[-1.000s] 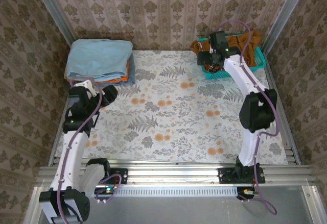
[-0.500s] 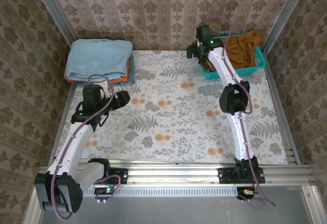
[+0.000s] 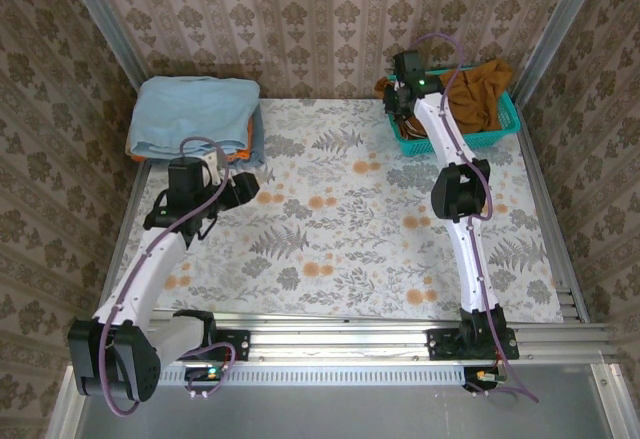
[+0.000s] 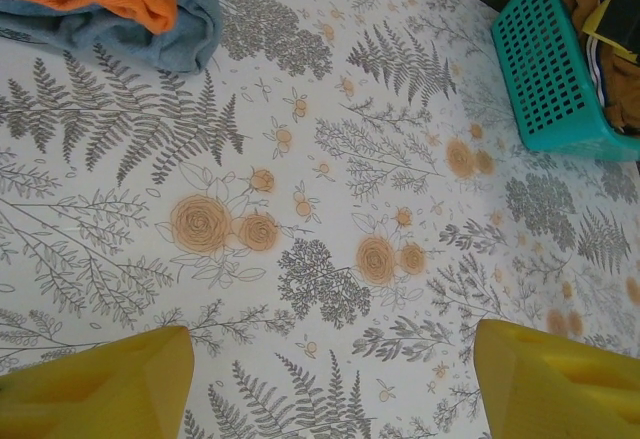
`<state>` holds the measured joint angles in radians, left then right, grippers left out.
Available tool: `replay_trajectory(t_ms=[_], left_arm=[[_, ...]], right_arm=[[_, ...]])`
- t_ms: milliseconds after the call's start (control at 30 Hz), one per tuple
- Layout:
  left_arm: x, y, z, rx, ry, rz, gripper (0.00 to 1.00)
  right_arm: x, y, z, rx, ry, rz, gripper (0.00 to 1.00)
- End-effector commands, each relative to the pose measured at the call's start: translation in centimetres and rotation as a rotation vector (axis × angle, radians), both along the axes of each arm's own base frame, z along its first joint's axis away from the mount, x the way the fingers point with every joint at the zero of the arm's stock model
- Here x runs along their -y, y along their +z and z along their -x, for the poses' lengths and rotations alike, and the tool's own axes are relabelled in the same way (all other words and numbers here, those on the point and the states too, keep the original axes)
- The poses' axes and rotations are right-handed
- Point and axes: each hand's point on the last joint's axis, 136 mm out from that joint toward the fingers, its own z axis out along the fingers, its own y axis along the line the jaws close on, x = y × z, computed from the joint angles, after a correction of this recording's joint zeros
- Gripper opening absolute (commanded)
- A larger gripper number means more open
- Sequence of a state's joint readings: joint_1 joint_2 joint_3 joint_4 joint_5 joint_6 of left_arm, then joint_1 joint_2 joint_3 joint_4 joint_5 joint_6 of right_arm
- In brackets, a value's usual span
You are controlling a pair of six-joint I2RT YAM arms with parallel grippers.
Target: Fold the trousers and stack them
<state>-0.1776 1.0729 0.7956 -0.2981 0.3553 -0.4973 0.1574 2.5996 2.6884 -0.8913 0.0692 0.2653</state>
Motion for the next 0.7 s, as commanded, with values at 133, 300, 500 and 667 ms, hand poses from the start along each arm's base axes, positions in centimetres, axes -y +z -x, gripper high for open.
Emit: replay_trajectory(t_ms=[133,300,500,667], left_arm=[[2.0,1.3,-0.4,0.048,-0.07,-0.01,0.73],[2.5,1.6,-0.4,0.056,-0.082,-0.016,0.72],[3.4,1.7,-0.3,0.066,-0.102,0.003,0.71],[4.3,1.9,-0.1,0.077,-0.124,0.002,0.7]], right_arm=[[0.6,5.1,-0.4,0.101,-0.051,-0.075,0.0],[1.4,8.8,-0.3,0.175,-0.084,-0.077,0.0],[2.0,13.5,0.3,0.278,-0.125,-0.096,0.0],[2.1,19.0,2.0,0.389,-0.158,-0.062,0.0]])
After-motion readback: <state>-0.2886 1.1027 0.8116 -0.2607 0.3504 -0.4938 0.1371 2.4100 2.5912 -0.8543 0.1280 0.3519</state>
